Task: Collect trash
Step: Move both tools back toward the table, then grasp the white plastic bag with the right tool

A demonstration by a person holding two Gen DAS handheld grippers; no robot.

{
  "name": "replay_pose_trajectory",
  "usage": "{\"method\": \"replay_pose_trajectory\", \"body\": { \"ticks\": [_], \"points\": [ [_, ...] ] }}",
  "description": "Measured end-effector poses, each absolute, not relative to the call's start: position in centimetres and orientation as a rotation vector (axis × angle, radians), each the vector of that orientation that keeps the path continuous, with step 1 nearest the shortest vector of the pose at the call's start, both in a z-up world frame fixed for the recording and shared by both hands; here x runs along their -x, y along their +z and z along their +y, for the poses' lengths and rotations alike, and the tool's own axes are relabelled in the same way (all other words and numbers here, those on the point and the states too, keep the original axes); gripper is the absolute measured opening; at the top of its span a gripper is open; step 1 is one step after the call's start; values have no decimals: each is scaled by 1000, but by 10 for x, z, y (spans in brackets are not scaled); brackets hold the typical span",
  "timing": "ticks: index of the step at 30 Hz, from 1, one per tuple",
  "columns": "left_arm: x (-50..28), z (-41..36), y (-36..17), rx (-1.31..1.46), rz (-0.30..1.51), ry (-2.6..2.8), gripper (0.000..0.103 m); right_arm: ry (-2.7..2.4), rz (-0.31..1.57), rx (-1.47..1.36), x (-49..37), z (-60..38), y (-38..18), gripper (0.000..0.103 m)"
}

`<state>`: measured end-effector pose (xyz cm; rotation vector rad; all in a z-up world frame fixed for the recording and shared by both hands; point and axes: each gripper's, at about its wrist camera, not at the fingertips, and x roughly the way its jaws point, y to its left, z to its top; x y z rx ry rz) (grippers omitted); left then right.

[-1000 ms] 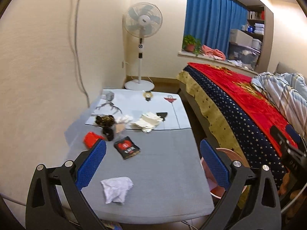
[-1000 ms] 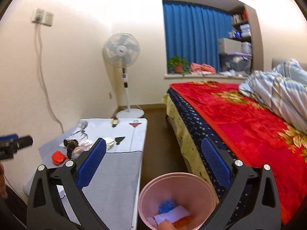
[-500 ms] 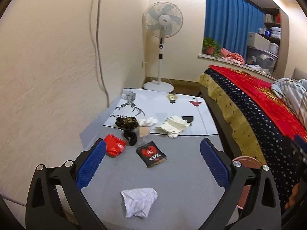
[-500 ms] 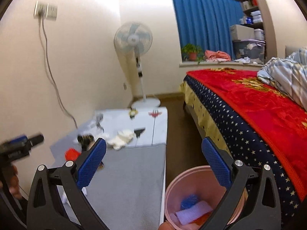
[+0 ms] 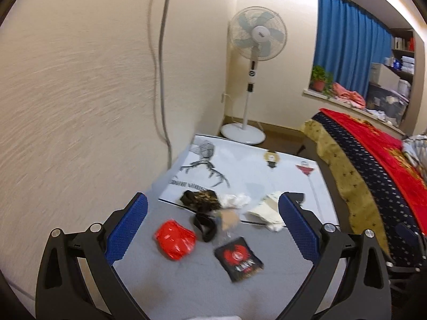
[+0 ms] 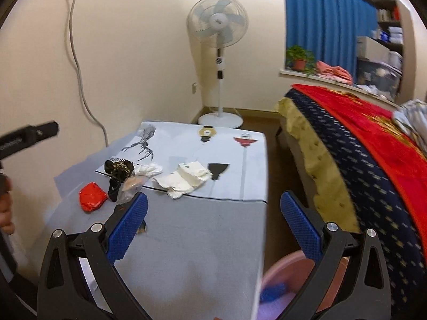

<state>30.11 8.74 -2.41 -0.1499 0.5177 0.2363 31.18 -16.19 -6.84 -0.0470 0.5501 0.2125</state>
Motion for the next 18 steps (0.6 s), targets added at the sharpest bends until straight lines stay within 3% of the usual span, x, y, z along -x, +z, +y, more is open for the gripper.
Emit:
{"method": "replay_pose_trajectory", "body": {
  "ticks": [10, 18],
  "points": [
    [-323, 112, -35, 187, 578, 270, 95, 191, 624, 34, -443, -103, -141, 97],
    [-333, 127, -44, 239, 645, 280, 95, 166, 688, 41, -501, -85, -181, 97]
  ]
}}
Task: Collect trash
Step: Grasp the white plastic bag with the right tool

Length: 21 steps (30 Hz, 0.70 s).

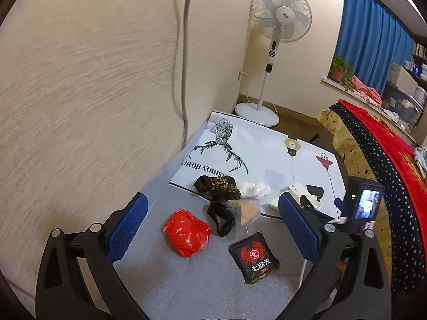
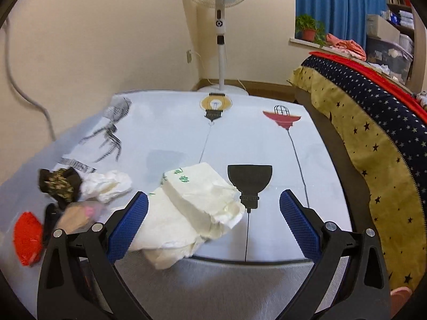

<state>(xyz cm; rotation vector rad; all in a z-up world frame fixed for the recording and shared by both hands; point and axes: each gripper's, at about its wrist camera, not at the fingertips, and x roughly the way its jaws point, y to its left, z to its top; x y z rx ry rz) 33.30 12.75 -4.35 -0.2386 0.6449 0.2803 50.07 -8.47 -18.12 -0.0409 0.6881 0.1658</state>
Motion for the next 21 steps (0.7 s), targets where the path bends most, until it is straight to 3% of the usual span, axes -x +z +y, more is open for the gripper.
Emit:
{"method": "replay_pose_trajectory", "body": {
  "ticks": [2, 5, 6, 7, 9, 16, 21],
  "points": [
    [-334, 129, -45, 242, 648, 285, 95, 166, 723, 42, -511, -84, -190, 95],
    [-337, 130, -46, 249, 654, 288, 95, 192, 780, 26, -519, -86, -197, 85],
    [-337, 130, -47, 250, 656, 289, 95, 207, 798, 24, -521, -85, -199, 75],
    [-337, 130, -47, 249, 658, 289, 95, 212, 805, 25, -521, -84, -201, 56],
    [-337, 129, -47, 244, 657, 291, 95, 227, 813, 29, -519, -83, -202, 44],
    [-338, 127, -47, 233, 659, 294, 95, 240, 737, 40, -505, -82, -192, 33],
    [-339, 129, -48, 224, 654, 307, 95, 228, 693, 17, -494, -92, -174, 32]
  ]
}}
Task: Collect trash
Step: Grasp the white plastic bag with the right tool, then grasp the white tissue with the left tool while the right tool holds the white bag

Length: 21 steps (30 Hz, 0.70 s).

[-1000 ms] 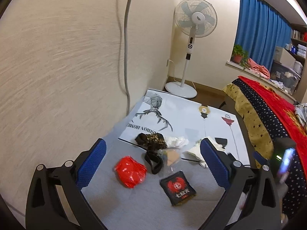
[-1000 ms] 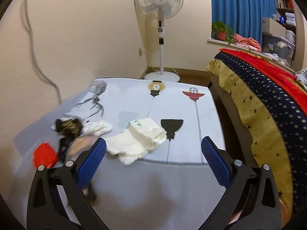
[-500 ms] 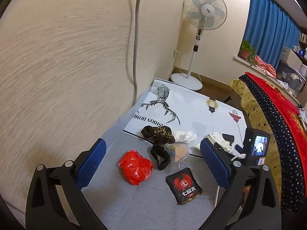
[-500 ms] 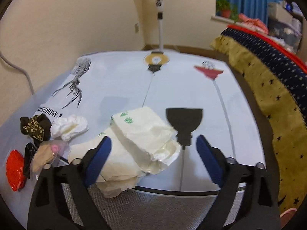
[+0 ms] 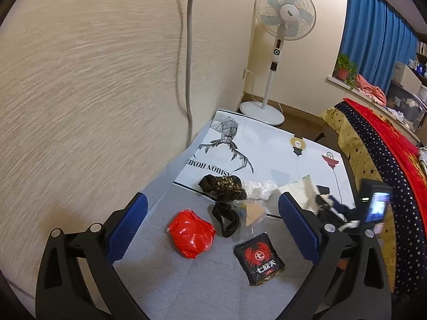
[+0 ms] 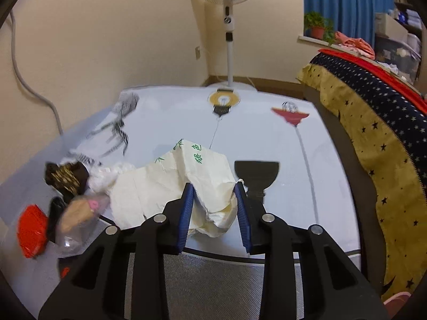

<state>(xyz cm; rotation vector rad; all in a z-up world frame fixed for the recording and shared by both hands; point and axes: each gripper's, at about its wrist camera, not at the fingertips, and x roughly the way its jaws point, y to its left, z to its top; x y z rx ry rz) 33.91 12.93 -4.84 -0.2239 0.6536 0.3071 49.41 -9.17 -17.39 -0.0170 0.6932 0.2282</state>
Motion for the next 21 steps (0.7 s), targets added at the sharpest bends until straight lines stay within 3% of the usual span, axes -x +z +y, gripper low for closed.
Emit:
{"method": "replay_pose_trajectory", "body": {
  "ticks": [14, 21],
  "points": [
    [-330, 106, -41, 242, 567, 254, 95, 214, 533, 66, -357, -168, -35, 32],
    [-319, 61, -44, 203, 539, 163, 95, 129, 532, 44, -272, -231, -16, 32]
  ]
}}
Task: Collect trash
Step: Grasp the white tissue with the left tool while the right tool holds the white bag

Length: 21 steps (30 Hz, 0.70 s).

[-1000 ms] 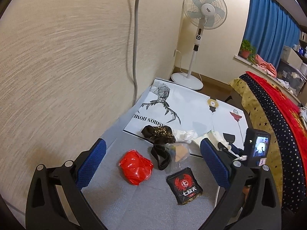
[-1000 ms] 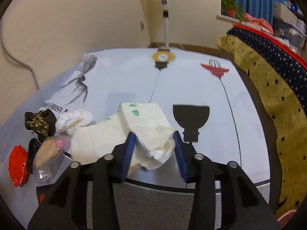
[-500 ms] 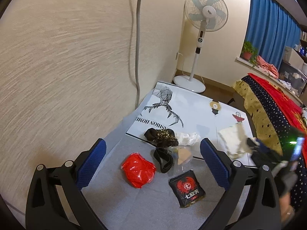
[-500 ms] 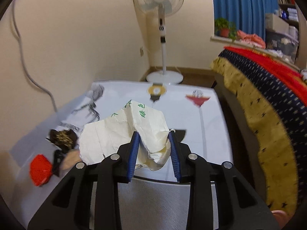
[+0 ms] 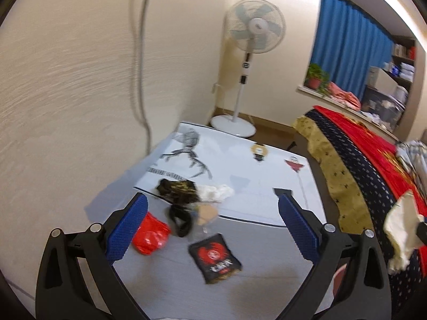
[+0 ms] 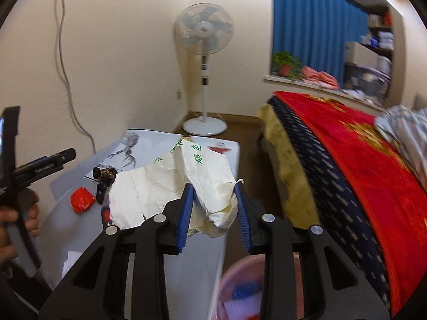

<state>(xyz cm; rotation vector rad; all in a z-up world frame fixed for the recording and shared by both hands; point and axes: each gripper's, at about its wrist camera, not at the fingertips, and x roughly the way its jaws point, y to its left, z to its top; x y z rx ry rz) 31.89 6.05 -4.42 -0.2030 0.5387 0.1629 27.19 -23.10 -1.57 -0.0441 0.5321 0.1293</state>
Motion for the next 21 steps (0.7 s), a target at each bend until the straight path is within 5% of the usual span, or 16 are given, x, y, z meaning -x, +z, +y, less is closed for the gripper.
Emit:
{"method": "replay_pose_trajectory", "body": {
  "ticks": [9, 21],
  "points": [
    [-272, 17, -64, 99, 459, 162, 95, 55, 509, -96, -233, -301, -25, 33],
    [-212, 12, -166, 77, 538, 332, 95, 44, 549, -129, -235, -328, -36, 33]
  ]
}}
